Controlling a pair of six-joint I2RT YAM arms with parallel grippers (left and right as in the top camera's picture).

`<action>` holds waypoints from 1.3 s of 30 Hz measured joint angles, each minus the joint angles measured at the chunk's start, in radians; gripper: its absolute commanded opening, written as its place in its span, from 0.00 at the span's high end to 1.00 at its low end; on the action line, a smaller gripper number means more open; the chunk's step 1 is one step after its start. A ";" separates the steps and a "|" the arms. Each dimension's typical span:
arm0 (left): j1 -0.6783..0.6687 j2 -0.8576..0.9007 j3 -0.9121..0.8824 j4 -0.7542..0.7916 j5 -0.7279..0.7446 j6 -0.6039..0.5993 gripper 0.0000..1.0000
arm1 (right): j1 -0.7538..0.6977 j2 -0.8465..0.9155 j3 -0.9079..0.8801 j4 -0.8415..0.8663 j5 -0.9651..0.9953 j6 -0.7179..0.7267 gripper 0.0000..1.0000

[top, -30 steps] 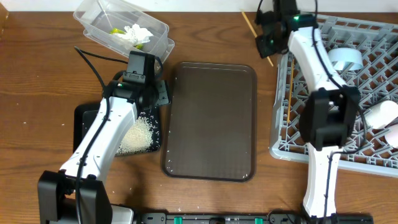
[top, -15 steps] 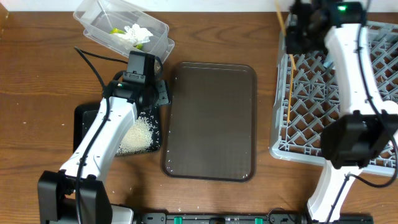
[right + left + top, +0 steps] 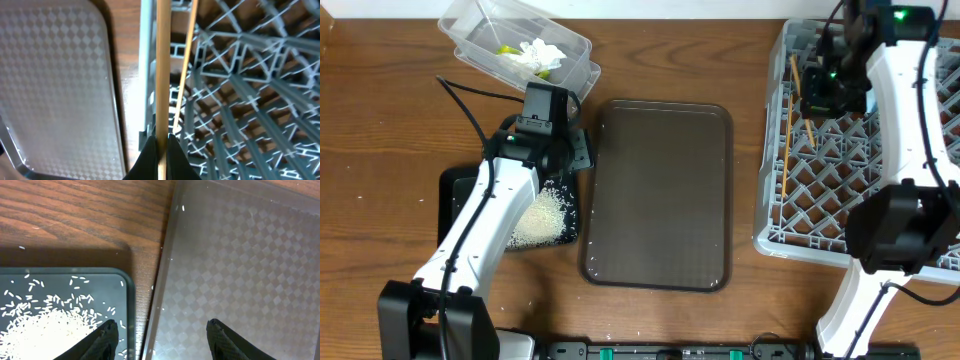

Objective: Sort waste into correct bins and load items into the dishwasher rack
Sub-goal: 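Lower the chopstick into the rack slots and open the right gripper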

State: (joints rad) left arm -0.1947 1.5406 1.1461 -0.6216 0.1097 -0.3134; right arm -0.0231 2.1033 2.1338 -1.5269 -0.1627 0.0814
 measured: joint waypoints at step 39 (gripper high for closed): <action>0.000 -0.018 0.031 -0.122 0.000 0.028 0.23 | 0.000 -0.194 -0.349 0.360 -0.014 -0.007 0.01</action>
State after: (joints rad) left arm -0.1947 1.5223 1.1774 -0.7433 0.1097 -0.2855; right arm -0.0227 1.9095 1.7847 -1.1671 -0.1764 0.0742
